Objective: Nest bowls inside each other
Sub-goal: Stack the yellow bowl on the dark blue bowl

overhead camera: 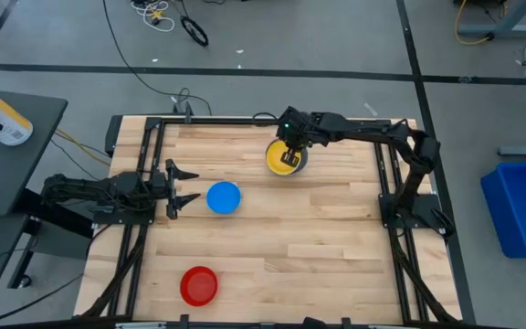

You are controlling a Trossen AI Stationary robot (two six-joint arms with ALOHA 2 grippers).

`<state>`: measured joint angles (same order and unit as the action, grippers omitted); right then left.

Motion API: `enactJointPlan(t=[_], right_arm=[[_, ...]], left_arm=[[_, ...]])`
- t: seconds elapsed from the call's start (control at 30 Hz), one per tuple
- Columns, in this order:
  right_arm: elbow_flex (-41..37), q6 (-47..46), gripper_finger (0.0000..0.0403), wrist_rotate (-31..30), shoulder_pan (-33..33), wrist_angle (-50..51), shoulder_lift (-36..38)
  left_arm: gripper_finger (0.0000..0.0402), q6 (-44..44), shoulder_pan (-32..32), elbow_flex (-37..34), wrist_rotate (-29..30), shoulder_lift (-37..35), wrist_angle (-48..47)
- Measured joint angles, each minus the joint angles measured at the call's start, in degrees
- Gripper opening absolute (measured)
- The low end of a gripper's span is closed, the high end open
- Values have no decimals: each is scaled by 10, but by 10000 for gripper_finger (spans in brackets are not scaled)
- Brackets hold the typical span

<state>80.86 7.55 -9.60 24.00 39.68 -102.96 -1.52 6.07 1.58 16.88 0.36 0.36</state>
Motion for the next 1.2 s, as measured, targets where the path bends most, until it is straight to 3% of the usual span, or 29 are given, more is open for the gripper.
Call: enactJointPlan(t=[0.23,0.77,1.07,1.2], right_arm=[[0,9,0,28,19,4,0],[0,16,0,9,27,-7,0],[-41,19,0,7,34,-30,-1],[-43,28,0,31,35,-34,-1]], left_arm=[[307,0,0,0,0,0,0],[307,0,0,0,0,0,0],[307,0,0,0,0,0,0],[307,0,0,0,0,0,0]])
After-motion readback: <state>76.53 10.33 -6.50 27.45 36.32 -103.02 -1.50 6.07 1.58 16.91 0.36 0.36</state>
